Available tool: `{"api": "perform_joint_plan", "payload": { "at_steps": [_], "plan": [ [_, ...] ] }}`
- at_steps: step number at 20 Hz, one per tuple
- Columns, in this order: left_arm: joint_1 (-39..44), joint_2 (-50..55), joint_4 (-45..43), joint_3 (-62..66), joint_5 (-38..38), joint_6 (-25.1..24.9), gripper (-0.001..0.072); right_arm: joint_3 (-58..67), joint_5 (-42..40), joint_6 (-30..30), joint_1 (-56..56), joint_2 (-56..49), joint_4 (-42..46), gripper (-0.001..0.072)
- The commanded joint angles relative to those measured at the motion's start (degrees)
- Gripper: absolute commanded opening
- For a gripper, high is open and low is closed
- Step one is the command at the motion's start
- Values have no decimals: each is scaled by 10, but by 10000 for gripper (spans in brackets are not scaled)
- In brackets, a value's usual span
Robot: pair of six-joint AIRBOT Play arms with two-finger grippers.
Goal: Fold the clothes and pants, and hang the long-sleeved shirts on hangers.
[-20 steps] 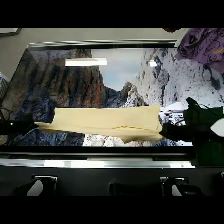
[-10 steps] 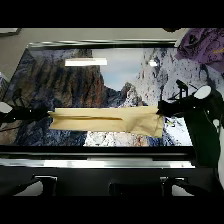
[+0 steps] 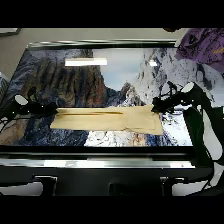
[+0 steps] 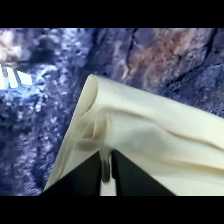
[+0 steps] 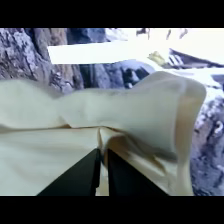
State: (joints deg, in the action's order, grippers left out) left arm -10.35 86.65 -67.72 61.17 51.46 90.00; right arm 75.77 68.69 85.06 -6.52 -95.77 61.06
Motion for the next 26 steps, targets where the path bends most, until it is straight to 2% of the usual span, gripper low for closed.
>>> {"api": "perform_joint_plan", "payload": {
  "at_steps": [1, 2, 3, 4, 5, 8, 10, 14, 16, 23, 24, 25, 26],
  "plan": [
    [9, 13, 2, 11, -3, 8, 330, 7, 7, 3, -2, -13, -18, 164],
    [8, 11, 2, 19, 7, 15, 422, 16, 27, 7, -7, -9, -21, 294],
    [6, 8, 1, 29, 18, 15, 464, 33, 58, 6, -16, -3, -22, 389],
    [2, 2, 0, 41, 30, 15, 505, 50, 86, 0, -30, 5, -22, 427],
    [-2, -5, -1, 53, 46, 15, 550, 59, 101, -8, -52, 19, -22, 450],
    [-15, -29, -19, 82, 102, 44, 551, 50, 110, -52, -137, 47, -32, 469],
    [-22, -46, -24, 84, 117, 48, 551, 11, 113, -90, -184, 41, -77, 541],
    [-22, -61, -24, 84, 122, 48, 551, -58, 114, -158, -206, 1, -130, 544],
    [-22, -61, -24, 84, 124, 48, 551, -69, 107, -186, -200, -26, -179, 594],
    [-22, -61, -24, 84, 127, 57, 551, -70, 88, -209, -133, -96, -199, 593],
    [-22, -61, -23, 84, 127, 57, 551, -70, 90, -205, -121, -99, -200, 567],
    [-22, -61, -16, 84, 127, 57, 551, -70, 92, -203, -108, -99, -203, 433],
    [-21, -61, -8, 84, 127, 57, 550, -69, 95, -203, -99, -95, -214, 244]
  ]
}}
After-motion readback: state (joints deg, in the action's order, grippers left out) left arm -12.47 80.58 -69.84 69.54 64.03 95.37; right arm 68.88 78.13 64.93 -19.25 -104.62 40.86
